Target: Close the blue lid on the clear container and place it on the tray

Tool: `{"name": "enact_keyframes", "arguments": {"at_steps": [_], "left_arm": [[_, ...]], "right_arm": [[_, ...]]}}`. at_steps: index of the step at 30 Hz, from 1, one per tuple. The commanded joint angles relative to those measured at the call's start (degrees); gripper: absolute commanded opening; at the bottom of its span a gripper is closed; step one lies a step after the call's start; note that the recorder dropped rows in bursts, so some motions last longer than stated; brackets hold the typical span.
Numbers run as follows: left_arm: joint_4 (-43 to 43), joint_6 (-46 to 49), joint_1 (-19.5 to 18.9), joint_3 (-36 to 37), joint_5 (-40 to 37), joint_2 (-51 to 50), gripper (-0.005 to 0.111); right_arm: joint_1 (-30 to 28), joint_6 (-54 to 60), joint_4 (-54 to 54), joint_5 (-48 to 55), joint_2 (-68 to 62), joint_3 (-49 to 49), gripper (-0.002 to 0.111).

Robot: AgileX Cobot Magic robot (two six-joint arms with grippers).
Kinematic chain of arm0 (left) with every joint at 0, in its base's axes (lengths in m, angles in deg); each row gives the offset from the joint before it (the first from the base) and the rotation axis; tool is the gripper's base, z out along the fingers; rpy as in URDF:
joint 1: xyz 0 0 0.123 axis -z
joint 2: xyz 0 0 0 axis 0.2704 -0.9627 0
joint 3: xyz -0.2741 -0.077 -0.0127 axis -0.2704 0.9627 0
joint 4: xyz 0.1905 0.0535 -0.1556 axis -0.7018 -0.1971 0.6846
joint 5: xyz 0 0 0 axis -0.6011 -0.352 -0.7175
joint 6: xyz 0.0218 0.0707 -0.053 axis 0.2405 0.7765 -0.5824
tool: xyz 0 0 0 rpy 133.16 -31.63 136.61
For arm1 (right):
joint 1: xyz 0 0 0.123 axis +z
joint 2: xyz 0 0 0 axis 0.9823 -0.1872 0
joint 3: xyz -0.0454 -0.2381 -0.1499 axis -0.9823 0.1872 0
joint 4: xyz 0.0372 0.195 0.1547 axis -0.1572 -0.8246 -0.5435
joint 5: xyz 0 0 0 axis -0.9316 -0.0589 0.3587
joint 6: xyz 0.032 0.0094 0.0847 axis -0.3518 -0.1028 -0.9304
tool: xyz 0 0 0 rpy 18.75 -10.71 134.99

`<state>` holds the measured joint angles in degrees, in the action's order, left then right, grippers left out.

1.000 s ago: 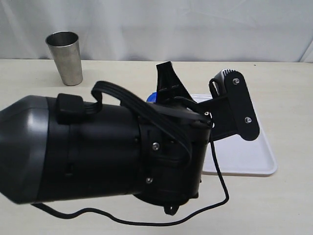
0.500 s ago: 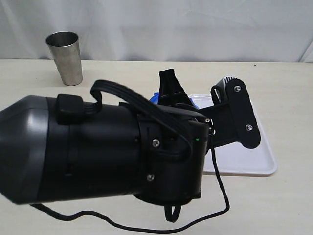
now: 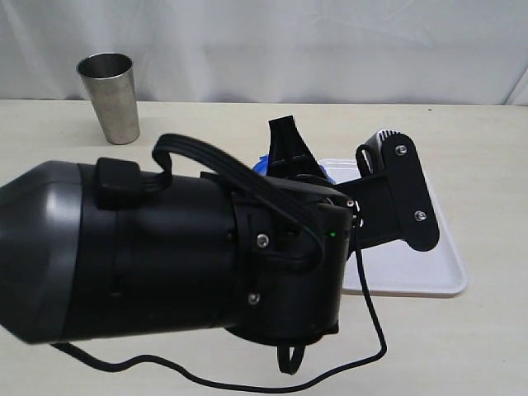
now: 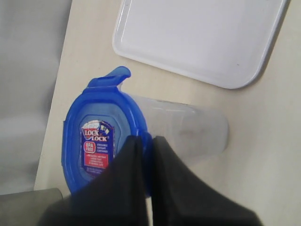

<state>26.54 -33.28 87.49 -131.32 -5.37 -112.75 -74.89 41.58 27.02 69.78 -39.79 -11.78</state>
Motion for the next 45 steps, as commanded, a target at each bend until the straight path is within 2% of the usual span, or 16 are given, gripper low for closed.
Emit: {"name": "enact_keyframes", "arguments": {"at_steps": [1,16,23,34,36,41,45], "left_arm": [[0.51,-0.06,-0.04,0.08,0.43,0.57,0.0],[0.03,-0.06,-0.04,0.08,0.19,0.57,0.002],[0.03,-0.06,-0.04,0.08,0.31,0.57,0.028],[0.55,-0.06,-0.04,0.08,0.18,0.57,0.03],[1.64,-0.06,-0.04,0.08,0.16,0.57,0.034],[3.09,0.21,-0.04,0.08,0.12,0.57,0.052],[3.62,0.21,-0.04,0.08,-0.72,0.57,0.057]], "right_arm": [[-0.26,-0.07,0.02,-0.16,0.27,0.18,0.004],[-0.26,-0.07,0.02,-0.16,0.27,0.18,0.004],[-0.26,-0.07,0.02,-0.16,0.27,0.18,0.004],[-0.26,-0.07,0.02,-0.16,0.27,0.18,0.004],[-0.26,-0.07,0.02,-0.16,0.27,0.18,0.004],[-0.26,-0.07,0.02,-0.16,0.27,0.18,0.004],[-0.26,-0.07,0.02,-0.16,0.27,0.18,0.004]]}}
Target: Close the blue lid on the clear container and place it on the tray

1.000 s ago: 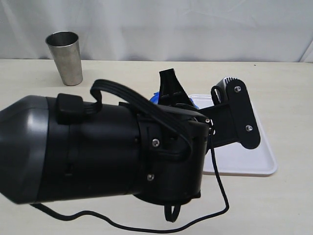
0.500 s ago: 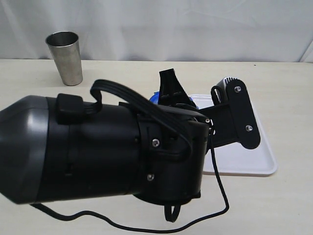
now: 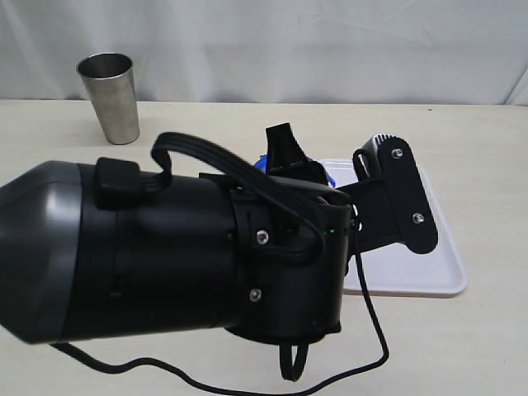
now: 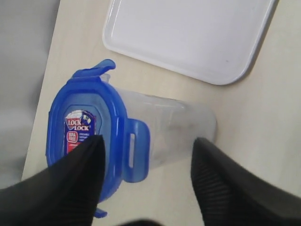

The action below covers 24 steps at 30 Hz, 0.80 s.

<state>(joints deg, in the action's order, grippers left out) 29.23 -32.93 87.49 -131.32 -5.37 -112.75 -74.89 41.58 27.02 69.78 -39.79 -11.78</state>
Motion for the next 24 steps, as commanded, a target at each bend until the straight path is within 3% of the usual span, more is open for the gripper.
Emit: {"name": "enact_keyframes", "arguments": {"at_steps": [1,11,16,19,24], "left_arm": [[1.04,-0.14,-0.04,0.08,-1.12,0.57,0.057],[3.22,-0.14,3.92,0.08,-4.25,3.52,0.056],[6.57,-0.14,5.2,0.08,-10.02,4.61,0.056],[8.89,-0.41,5.2,0.08,-12.82,5.44,0.044],[9.9,-1.94,5.2,0.08,-15.05,9.12,0.006]], "right_arm": [[-0.26,-0.07,0.02,-0.16,0.27,0.18,0.004],[-0.26,-0.07,0.02,-0.16,0.27,0.18,0.004],[-0.26,-0.07,0.02,-0.16,0.27,0.18,0.004],[-0.26,-0.07,0.02,-0.16,0.27,0.18,0.004],[-0.26,-0.07,0.02,-0.16,0.27,0.18,0.004]]}}
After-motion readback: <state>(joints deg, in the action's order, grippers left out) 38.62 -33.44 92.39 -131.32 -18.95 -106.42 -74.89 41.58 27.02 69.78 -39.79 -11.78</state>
